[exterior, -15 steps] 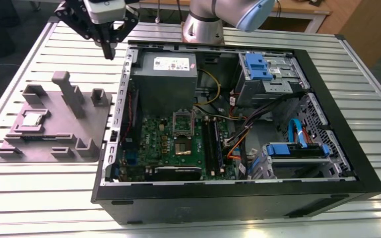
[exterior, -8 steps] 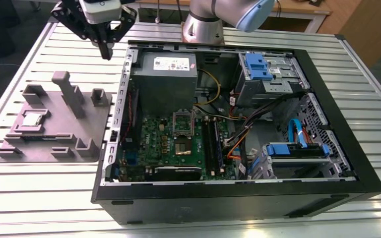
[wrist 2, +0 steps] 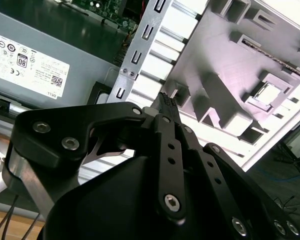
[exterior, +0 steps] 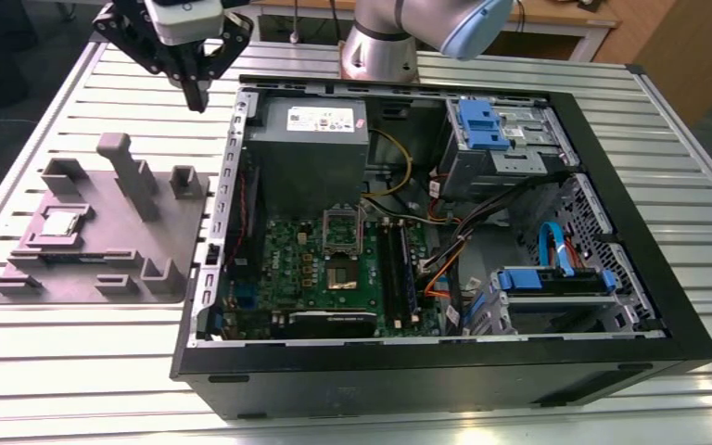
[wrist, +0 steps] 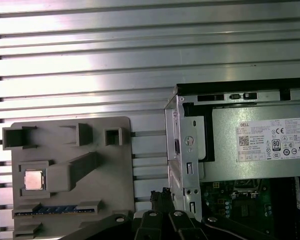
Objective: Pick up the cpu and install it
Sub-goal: 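Reach for the cpu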
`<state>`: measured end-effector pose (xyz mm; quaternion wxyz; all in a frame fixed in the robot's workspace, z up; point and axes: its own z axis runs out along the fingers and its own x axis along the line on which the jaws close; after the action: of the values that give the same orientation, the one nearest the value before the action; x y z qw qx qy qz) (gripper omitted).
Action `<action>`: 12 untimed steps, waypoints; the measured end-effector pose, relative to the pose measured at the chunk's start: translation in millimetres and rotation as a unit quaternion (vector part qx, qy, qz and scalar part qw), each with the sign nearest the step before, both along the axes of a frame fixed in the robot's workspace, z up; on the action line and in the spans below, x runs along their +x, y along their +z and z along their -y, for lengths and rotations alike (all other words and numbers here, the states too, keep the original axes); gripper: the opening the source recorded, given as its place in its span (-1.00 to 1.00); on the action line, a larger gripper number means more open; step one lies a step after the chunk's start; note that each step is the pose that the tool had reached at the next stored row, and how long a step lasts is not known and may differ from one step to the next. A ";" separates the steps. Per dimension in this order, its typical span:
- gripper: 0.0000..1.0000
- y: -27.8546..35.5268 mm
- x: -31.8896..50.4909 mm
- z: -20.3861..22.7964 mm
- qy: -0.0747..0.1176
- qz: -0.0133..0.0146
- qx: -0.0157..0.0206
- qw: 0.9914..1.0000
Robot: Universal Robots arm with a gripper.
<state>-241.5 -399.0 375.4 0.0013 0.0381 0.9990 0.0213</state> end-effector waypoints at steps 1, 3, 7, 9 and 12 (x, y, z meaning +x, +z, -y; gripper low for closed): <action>-0.80 -0.1 -0.1 0.0 0.000 0.000 0.000 1.000; -0.80 -0.1 -0.5 0.0 0.000 0.000 0.000 1.000; -0.80 -0.3 -1.4 0.0 0.000 0.000 0.000 1.000; -0.80 -0.4 -1.8 0.0 0.000 0.000 0.000 1.000; -0.80 -0.4 -2.3 0.0 0.000 0.000 0.000 1.000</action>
<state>-243.8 -399.0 375.0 0.0012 0.0381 0.9990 0.0213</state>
